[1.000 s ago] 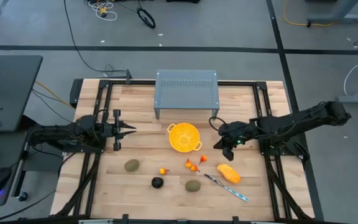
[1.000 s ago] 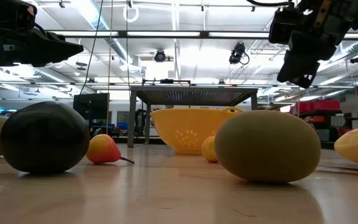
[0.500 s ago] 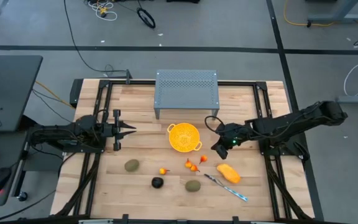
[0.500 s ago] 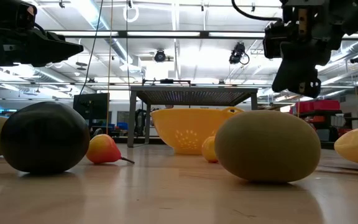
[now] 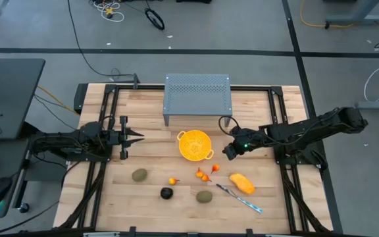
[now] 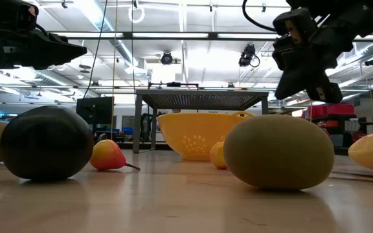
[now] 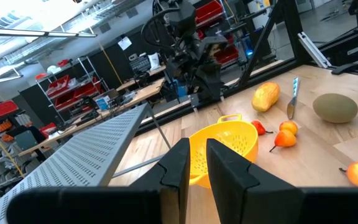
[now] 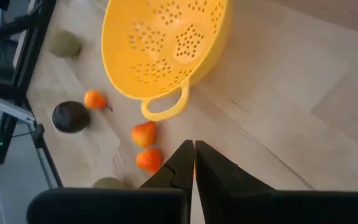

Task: Pick & Place Fruit
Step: Put the yellow strainer bowl on the shelf

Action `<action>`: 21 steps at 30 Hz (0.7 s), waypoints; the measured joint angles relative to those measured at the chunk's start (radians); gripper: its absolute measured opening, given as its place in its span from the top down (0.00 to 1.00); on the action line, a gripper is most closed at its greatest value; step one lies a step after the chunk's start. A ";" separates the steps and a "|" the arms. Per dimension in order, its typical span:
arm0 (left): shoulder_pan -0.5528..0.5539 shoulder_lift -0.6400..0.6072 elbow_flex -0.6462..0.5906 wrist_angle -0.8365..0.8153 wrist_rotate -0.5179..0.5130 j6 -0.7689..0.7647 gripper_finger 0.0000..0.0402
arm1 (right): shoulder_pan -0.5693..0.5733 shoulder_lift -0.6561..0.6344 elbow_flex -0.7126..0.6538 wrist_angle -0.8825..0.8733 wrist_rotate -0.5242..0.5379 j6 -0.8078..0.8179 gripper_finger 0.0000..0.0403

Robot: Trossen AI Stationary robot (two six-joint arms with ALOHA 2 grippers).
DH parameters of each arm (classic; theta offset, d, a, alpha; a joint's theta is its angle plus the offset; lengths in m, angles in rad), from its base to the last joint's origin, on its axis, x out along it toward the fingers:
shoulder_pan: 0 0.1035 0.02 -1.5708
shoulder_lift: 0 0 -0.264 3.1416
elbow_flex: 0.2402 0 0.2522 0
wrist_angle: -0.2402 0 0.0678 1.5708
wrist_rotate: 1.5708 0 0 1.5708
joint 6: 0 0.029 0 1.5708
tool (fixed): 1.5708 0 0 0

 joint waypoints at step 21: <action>0.000 0.000 0.000 0.000 0.000 0.000 0.84 | 0.007 0.090 0.000 0.112 -0.050 0.013 0.58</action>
